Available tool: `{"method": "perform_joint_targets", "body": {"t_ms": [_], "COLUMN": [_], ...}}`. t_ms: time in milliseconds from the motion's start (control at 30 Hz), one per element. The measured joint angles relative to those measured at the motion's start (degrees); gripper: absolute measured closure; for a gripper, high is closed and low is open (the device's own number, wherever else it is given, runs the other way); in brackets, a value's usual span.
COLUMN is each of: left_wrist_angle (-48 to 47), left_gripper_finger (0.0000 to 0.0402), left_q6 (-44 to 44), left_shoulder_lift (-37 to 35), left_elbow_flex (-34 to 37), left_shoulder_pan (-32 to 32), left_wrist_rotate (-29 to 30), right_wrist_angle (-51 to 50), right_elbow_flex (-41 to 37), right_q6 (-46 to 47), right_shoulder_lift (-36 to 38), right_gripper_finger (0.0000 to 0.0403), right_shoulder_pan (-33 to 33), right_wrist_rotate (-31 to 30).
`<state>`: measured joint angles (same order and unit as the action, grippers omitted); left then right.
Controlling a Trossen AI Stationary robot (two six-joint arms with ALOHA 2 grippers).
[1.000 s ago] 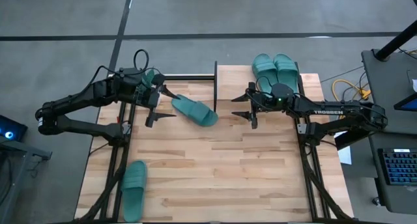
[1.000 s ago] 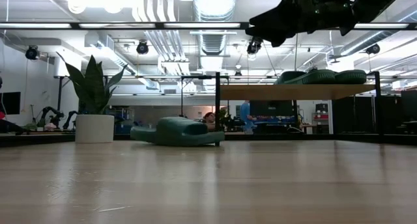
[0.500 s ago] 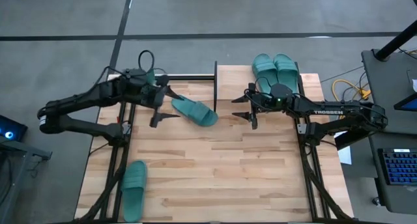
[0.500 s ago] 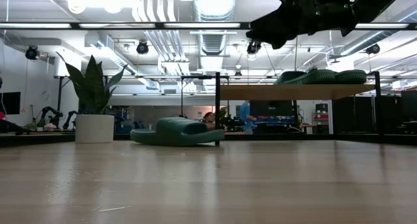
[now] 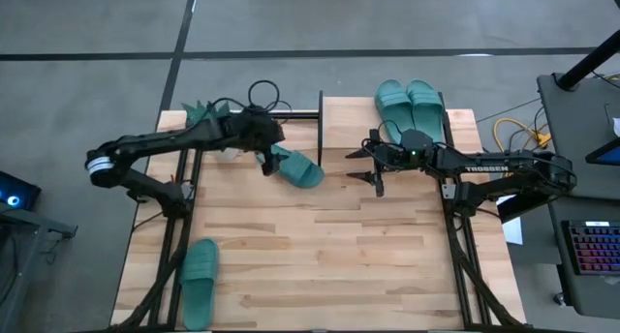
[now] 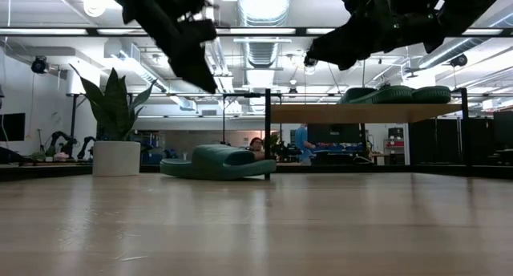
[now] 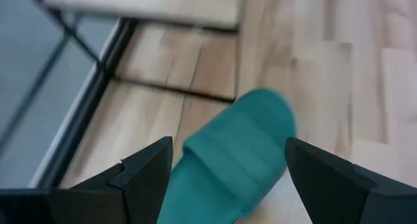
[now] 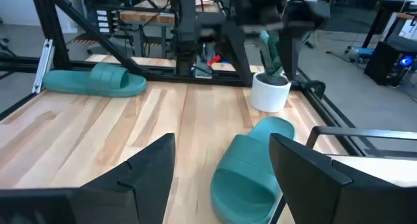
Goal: Pick and place slides into the shelf
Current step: Put the top green slipper on the shelf
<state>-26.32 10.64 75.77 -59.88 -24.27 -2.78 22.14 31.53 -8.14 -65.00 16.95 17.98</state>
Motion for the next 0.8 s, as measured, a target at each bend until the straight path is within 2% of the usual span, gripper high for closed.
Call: {"method": "perform_joint_targets", "body": {"t_ms": [100,167,233,333,367,533,800], "left_wrist_angle": [-0.27,-1.34,-1.57,-1.51,-1.34,-1.26,-1.12], "left_gripper_finger": [0.0123,0.0123,0.0123,0.0123,0.0123,0.0123,0.0123], "left_q6": [-4.69,-7.51,-10.16,-11.82,-12.17,-14.54,-16.35], "left_shoulder_lift": [1.77,2.00,2.06,2.23,2.21,3.71,10.27], "left_elbow_flex": [-0.21,-0.24,0.01,1.04,1.35,2.38,2.38], "left_shoulder_pan": [-4.17,-7.68,-11.04,-15.62,-16.67,-17.94,-16.01], "left_wrist_rotate": [-0.33,-2.92,-8.25,-19.57,-21.46,-21.84,-22.47], "right_wrist_angle": [0.86,1.12,0.90,1.00,0.95,0.93,0.87], "right_elbow_flex": [0.00,0.04,0.03,0.03,0.02,0.03,0.03], "right_q6": [-0.51,-1.07,-1.30,-1.38,-1.40,-1.53,-1.95], "right_shoulder_lift": [-0.03,-0.01,-0.01,-0.15,-0.23,-0.27,-0.27], "right_gripper_finger": [0.0165,0.0165,0.0165,0.0165,0.0165,0.0165,0.0165], "right_shoulder_pan": [-0.21,-0.59,-0.81,-1.33,-1.52,-1.84,-1.84], "right_wrist_rotate": [-0.01,0.00,-0.01,-0.02,-0.02,-0.02,-0.02]}}
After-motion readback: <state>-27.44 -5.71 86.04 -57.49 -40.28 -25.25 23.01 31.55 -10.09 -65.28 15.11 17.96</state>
